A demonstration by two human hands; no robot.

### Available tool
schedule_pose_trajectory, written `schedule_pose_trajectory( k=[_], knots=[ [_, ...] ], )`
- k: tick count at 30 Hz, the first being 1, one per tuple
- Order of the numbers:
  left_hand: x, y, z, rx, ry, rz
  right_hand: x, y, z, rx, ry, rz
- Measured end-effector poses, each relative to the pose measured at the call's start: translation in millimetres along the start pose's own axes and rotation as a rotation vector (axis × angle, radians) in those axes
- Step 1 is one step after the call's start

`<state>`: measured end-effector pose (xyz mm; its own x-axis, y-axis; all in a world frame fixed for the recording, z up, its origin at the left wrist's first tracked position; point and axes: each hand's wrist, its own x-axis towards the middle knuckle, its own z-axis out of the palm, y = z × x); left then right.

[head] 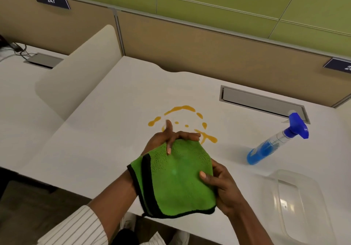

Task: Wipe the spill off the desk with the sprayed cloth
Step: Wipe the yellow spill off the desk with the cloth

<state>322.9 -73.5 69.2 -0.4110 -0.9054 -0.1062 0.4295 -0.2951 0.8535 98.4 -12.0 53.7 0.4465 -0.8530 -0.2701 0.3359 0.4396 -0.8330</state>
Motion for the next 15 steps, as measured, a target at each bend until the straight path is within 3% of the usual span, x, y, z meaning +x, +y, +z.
schedule_pose_trajectory(
  k=[3,5,8,12,15],
  knots=[
    [-6,4,-21,0.218,-0.038,0.04,-1,0,10,0.057,0.094,0.051],
    [-13,5,-41,0.221,-0.015,0.046,-5,-4,18,0.068,0.186,0.078],
    [-20,10,-74,0.388,0.092,0.029,-16,-10,15,0.007,0.369,0.058],
    [-31,4,-125,0.822,0.309,-0.059,-34,-27,11,-0.114,0.675,-0.009],
    [-41,-16,-163,1.253,0.31,-0.089,-40,-36,15,-0.386,0.873,-0.063]
  ],
)
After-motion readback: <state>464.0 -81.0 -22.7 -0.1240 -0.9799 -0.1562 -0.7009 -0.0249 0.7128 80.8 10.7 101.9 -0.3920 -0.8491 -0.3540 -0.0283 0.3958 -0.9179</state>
